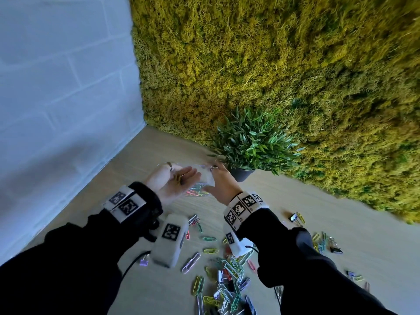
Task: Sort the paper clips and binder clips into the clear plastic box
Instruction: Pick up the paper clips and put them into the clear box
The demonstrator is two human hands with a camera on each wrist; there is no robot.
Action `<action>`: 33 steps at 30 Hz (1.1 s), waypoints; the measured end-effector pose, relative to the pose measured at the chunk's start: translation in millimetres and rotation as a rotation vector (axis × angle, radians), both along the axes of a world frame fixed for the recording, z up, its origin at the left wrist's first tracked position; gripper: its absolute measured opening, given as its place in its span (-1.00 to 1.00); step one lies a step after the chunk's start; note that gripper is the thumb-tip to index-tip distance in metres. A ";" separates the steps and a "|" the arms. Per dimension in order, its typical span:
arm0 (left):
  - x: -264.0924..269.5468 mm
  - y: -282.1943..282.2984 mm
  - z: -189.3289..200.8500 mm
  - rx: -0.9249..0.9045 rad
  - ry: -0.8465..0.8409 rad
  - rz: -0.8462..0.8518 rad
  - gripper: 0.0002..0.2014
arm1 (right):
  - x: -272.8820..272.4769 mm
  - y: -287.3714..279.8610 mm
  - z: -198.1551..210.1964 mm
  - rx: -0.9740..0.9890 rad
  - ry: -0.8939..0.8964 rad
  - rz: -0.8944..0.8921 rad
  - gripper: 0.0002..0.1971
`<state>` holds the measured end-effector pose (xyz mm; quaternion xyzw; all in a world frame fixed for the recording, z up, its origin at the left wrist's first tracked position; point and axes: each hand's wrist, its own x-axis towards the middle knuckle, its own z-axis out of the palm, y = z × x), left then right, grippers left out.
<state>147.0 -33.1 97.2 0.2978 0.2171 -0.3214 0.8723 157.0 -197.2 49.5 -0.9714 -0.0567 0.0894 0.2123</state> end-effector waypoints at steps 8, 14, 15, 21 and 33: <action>6.3 -5.9 2.7 0.057 -0.011 -0.116 -0.58 | -19.8 -4.4 0.3 0.095 -0.036 0.001 -0.29; -17.7 8.4 7.6 0.429 -0.389 -0.204 -0.76 | -72.7 -17.2 7.1 0.139 -0.284 -0.113 -0.67; -27.3 12.1 1.4 0.558 -0.505 -0.232 -0.74 | -83.1 -19.7 6.1 0.165 -0.238 -0.063 -0.70; -57.3 -3.8 -50.4 1.353 -1.123 -0.818 -0.47 | -104.2 -10.0 -17.4 -0.180 0.180 0.273 -0.43; -108.2 12.9 -64.5 1.356 -1.174 -1.025 -0.38 | -136.8 -33.3 -29.8 -0.165 0.215 0.309 -0.56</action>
